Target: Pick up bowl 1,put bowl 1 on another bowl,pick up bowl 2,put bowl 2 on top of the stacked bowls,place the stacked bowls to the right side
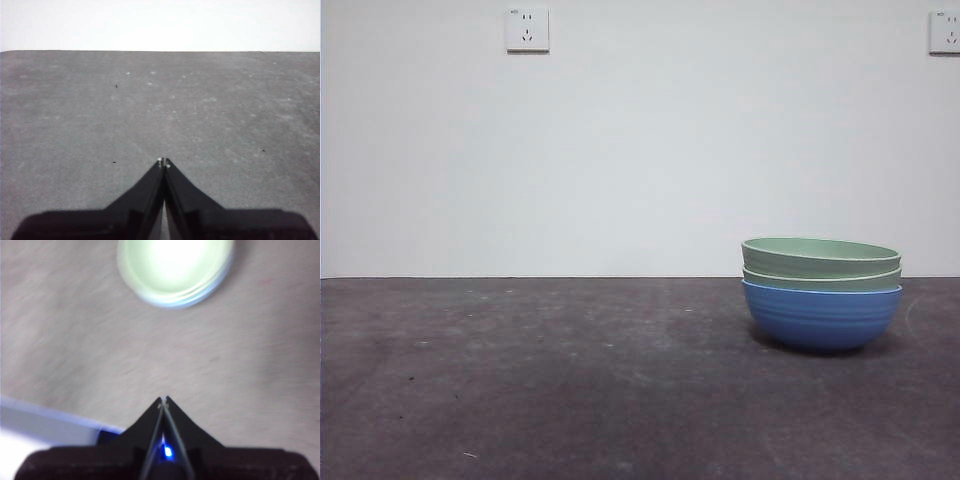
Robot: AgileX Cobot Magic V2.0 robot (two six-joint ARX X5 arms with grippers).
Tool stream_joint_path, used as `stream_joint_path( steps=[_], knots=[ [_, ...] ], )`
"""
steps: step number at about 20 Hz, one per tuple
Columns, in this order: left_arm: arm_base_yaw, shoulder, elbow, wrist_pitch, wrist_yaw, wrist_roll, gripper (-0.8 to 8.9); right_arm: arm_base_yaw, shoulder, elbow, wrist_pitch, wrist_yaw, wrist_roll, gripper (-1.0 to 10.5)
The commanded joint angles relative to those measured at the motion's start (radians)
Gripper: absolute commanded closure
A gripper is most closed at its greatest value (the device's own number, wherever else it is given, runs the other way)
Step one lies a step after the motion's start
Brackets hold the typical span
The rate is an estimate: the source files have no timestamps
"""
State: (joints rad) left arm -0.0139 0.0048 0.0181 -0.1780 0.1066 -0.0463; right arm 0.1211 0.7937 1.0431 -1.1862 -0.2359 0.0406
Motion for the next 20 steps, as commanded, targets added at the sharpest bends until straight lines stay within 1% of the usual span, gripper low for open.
stream_joint_path(
  steps=[1, 3, 4, 6, 7, 9, 11, 13, 16, 20],
  knots=[
    [0.003, -0.003, -0.014, 0.000, -0.002, -0.006, 8.17, -0.038, -0.076, -0.010, 0.013, 0.008, -0.031, 9.4],
    [0.003, -0.003, -0.014, 0.000, -0.002, -0.006, 8.17, -0.072, -0.164, -0.010, 0.085, 0.008, -0.031, 9.4],
    [0.003, -0.003, -0.014, 0.000, -0.002, -0.006, 8.17, -0.088, -0.211, -0.013, 0.144, 0.011, -0.043, 9.4],
    [0.003, -0.003, -0.014, 0.001, -0.002, -0.006, 8.17, -0.121, -0.291, -0.046, 0.291, 0.010, -0.077, 9.5],
    [0.003, -0.003, -0.014, 0.000, -0.002, -0.006, 8.17, -0.140, -0.326, -0.085, 0.370, 0.007, -0.076, 9.5],
    [0.003, -0.003, -0.014, 0.000, -0.002, -0.006, 8.17, -0.165, -0.393, -0.196, 0.516, 0.008, -0.075, 9.5],
    [0.003, -0.003, -0.014, 0.000, -0.002, -0.006, 8.17, -0.167, -0.461, -0.342, 0.700, 0.007, -0.072, 9.5],
    [0.003, -0.003, -0.014, 0.000, -0.002, -0.006, 8.17, -0.166, -0.528, -0.489, 0.880, 0.007, -0.047, 9.5],
    [0.003, -0.003, -0.014, 0.000, -0.002, -0.006, 8.17, -0.161, -0.584, -0.613, 0.997, 0.008, -0.026, 9.5],
    [0.003, -0.003, -0.014, 0.000, -0.002, -0.006, 8.17, -0.143, -0.633, -0.732, 1.045, 0.049, -0.027, 9.5]
  ],
)
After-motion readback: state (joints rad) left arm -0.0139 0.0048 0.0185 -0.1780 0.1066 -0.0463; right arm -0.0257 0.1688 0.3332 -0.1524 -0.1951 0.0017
